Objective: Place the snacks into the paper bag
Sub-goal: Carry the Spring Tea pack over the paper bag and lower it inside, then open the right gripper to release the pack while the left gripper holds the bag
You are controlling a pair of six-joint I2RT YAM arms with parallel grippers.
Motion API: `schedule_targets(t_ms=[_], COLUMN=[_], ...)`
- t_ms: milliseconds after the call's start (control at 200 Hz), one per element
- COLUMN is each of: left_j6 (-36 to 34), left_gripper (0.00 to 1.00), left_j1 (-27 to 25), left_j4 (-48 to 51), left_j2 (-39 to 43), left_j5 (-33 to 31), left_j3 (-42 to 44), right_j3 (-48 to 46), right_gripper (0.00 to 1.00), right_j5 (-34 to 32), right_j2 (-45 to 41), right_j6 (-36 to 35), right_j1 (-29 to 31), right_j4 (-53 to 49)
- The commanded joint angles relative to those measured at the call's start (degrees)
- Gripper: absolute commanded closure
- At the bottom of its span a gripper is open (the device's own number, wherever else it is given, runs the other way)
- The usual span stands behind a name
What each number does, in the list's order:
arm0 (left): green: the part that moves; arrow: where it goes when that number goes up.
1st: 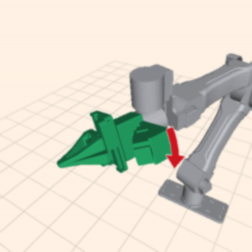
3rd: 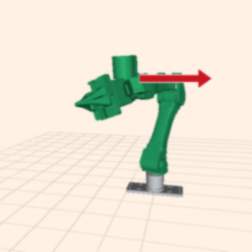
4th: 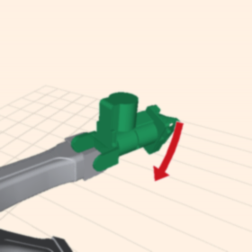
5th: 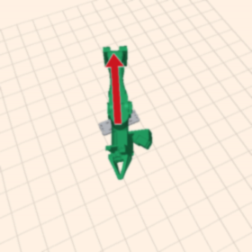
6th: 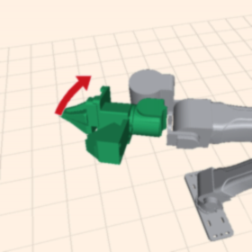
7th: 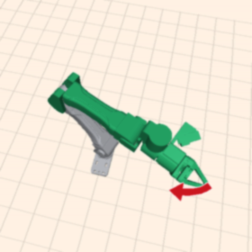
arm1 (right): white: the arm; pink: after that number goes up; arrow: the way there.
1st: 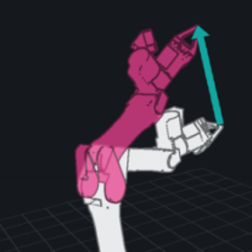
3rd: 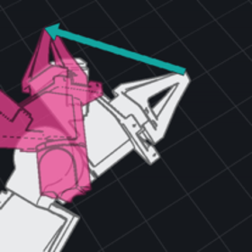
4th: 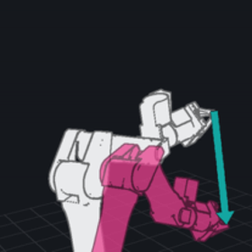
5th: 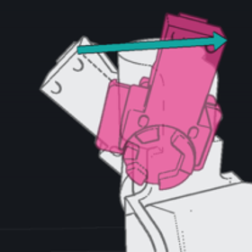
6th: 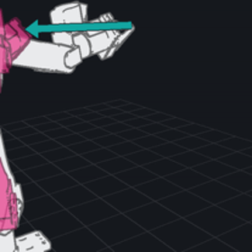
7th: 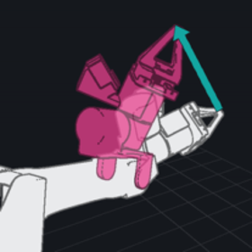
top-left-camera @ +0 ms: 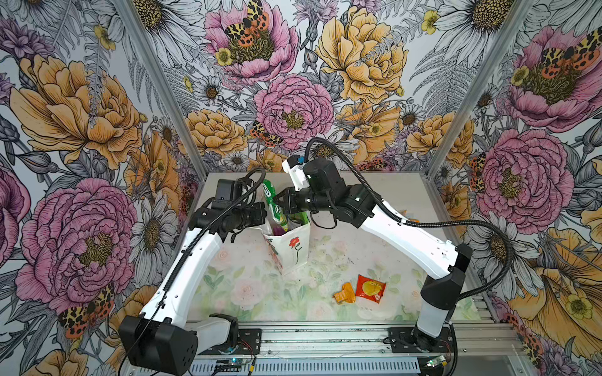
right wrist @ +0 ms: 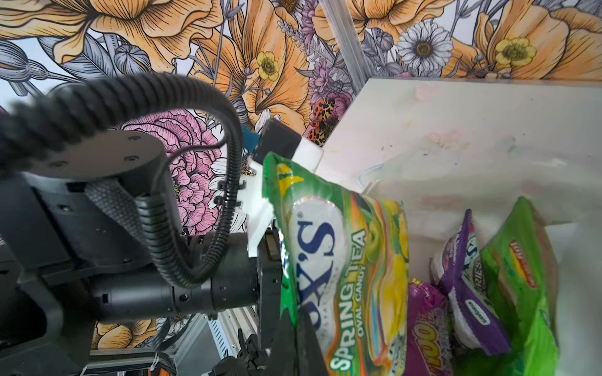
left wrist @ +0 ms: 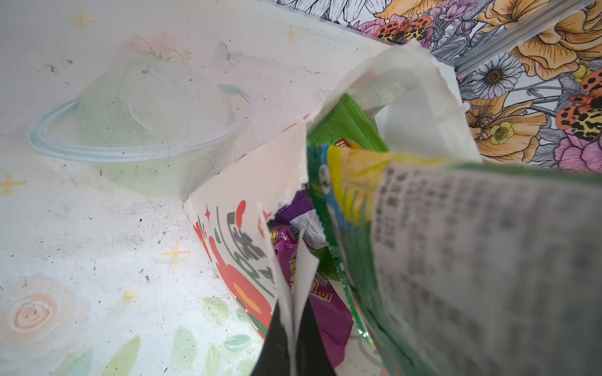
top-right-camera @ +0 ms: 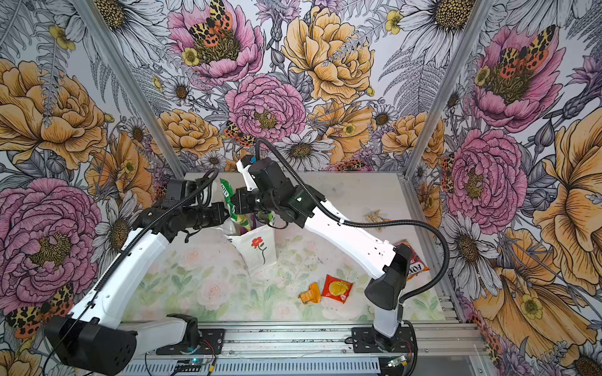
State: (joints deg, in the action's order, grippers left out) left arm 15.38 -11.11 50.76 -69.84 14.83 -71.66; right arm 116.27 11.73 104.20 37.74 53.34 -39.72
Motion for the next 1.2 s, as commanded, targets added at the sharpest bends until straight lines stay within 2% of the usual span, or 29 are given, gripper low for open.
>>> schedule_targets(t_ms=[0,330,435,585,811,976,1071,1196], left_j6=[-1.4,-1.36,-1.41,-1.4,-1.39,-1.33,-1.35,-1.4], left_gripper=[1.0,1.0,1.0,1.0,1.0,1.0,1.0,1.0], left_j1=[0.66,0.66,0.67,0.62,0.59,0.54,0.52,0.48], left_j4=[-4.18,-4.23,-4.18,-4.23,-4.18,-4.09,-4.26,-4.26], left_j2=[0.81,1.09,1.2,1.13,1.28,1.11,1.07,1.19], left_j5=[-1.16,-1.45,-1.41,-1.39,-1.51,-1.45,-1.46,-1.49], left_j3=[-0.07,0.04,0.05,0.12,0.11,0.11,0.09,0.11], right_j3=[-0.67,-5.04,-7.25,-9.98,-9.68,-6.17,-3.3,-0.54], right_gripper=[1.0,1.0,1.0,1.0,1.0,1.0,0.89,0.65], right_j5=[0.24,-2.5,-4.65,-3.84,-7.96,-9.79,-9.31,-11.72], right_j2=[0.47,1.11,0.58,0.56,3.12,5.32,7.04,7.58], right_j6=[1.25,3.01,3.53,6.49,6.35,4.92,4.02,2.71], right_j1=[0.54,0.35,-0.88,-4.05,-6.23,-6.01,-5.88,-5.01], right_j4=[2.64,2.64,2.59,2.26,-3.01,-6.28,-8.55,-11.64])
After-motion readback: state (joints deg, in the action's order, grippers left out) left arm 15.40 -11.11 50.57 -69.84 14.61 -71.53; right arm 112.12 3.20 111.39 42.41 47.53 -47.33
